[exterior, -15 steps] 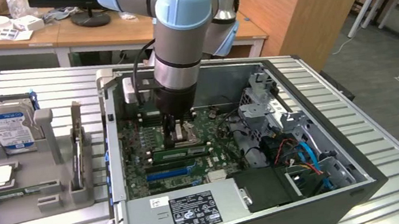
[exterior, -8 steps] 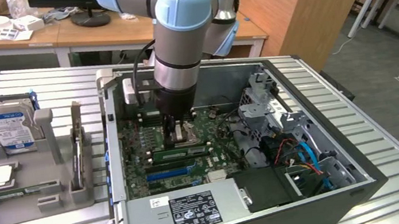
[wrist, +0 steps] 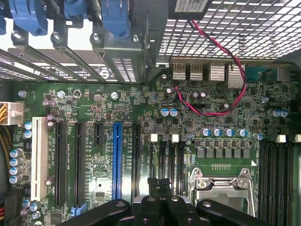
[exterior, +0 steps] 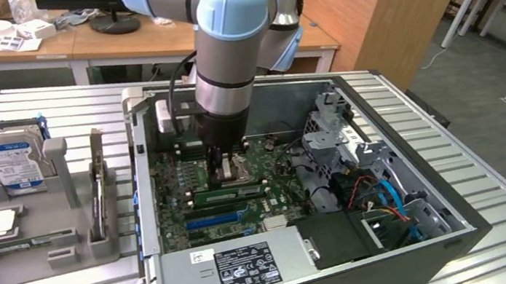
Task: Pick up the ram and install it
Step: 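Press down the ram until it locks into place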
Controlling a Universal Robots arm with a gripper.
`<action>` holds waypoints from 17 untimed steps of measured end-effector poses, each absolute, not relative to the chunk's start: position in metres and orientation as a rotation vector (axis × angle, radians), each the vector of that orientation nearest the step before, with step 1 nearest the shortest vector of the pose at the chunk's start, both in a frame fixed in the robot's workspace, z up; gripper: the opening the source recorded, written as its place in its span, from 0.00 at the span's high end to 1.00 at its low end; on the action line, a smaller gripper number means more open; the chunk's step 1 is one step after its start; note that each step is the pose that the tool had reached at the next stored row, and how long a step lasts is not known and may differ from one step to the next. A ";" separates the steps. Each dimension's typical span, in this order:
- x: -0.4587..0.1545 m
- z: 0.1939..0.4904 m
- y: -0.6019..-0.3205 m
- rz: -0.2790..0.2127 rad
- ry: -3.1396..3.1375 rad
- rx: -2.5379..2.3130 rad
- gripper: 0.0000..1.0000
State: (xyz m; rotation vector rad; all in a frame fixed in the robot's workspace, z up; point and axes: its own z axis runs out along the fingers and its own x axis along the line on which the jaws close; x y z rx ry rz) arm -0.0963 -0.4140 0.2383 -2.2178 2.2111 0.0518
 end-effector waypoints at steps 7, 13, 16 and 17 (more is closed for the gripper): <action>-0.096 0.236 -0.414 0.052 2.211 -2.218 0.89; -0.096 0.234 -0.414 0.052 2.211 -2.218 0.89; -0.096 0.233 -0.414 0.052 2.211 -2.218 0.89; -0.096 0.233 -0.414 0.052 2.211 -2.218 0.89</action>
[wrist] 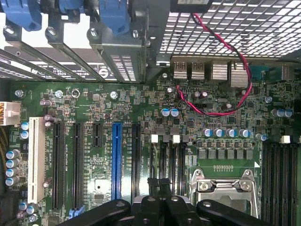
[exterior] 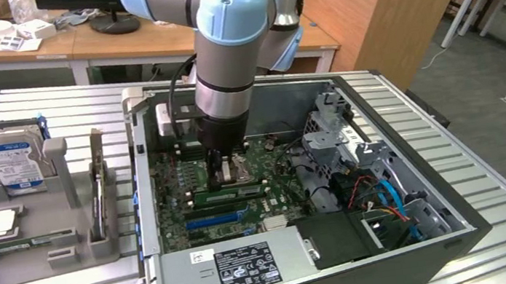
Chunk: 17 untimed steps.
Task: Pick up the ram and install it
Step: 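Press down the ram until it locks into place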
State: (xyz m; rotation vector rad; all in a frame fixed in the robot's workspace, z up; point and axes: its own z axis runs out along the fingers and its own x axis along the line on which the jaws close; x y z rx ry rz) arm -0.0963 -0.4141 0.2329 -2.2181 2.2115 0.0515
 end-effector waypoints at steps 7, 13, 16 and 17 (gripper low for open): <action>-0.096 0.232 -0.414 0.052 2.211 -2.218 0.89; -0.096 0.231 -0.414 0.052 2.211 -2.218 0.89; -0.096 0.231 -0.414 0.052 2.211 -2.218 0.89; -0.096 0.230 -0.414 0.052 2.211 -2.218 0.89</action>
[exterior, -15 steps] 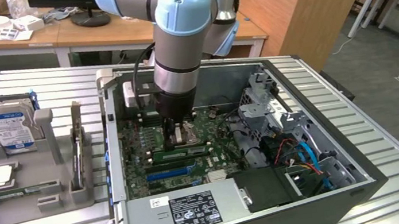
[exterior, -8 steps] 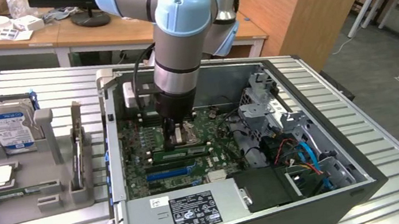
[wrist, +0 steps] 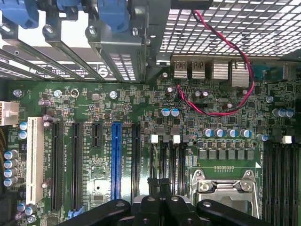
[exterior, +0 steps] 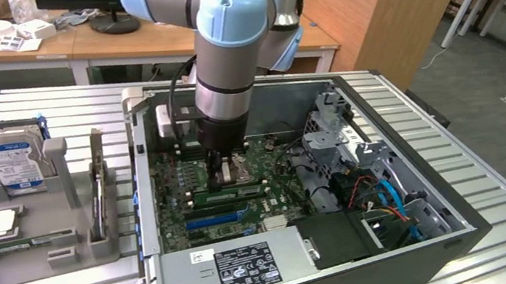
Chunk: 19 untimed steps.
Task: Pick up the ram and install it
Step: 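Press down the ram until it locks into place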
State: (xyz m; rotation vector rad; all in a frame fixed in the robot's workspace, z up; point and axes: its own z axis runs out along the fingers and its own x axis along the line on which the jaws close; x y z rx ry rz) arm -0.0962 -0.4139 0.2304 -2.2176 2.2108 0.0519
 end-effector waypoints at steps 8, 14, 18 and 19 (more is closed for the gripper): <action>-0.096 0.228 -0.414 0.052 2.211 -2.218 0.89; -0.096 0.228 -0.414 0.052 2.211 -2.218 0.89; -0.096 0.227 -0.414 0.052 2.211 -2.218 0.89; -0.096 0.226 -0.414 0.052 2.211 -2.218 0.89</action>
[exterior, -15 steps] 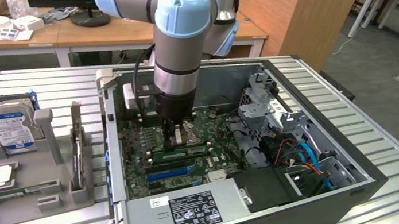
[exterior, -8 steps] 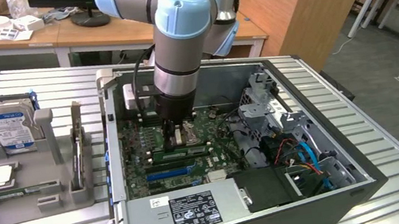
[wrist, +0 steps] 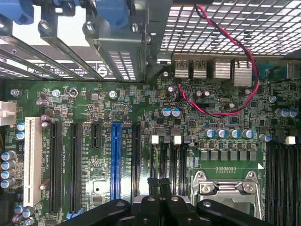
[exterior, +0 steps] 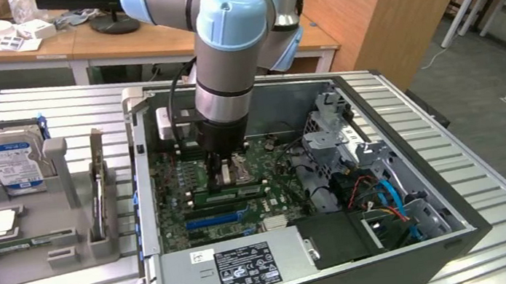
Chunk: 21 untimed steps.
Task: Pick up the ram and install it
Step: 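Press down the ram until it locks into place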
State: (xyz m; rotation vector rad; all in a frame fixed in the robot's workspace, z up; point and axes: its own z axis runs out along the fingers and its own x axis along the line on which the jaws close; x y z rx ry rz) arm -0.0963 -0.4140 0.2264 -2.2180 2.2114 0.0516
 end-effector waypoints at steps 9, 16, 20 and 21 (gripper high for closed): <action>-0.096 0.225 -0.414 0.052 2.211 -2.218 0.89; -0.096 0.225 -0.414 0.052 2.211 -2.218 0.89; -0.096 0.224 -0.414 0.052 2.211 -2.218 0.89; -0.096 0.224 -0.414 0.052 2.211 -2.218 0.89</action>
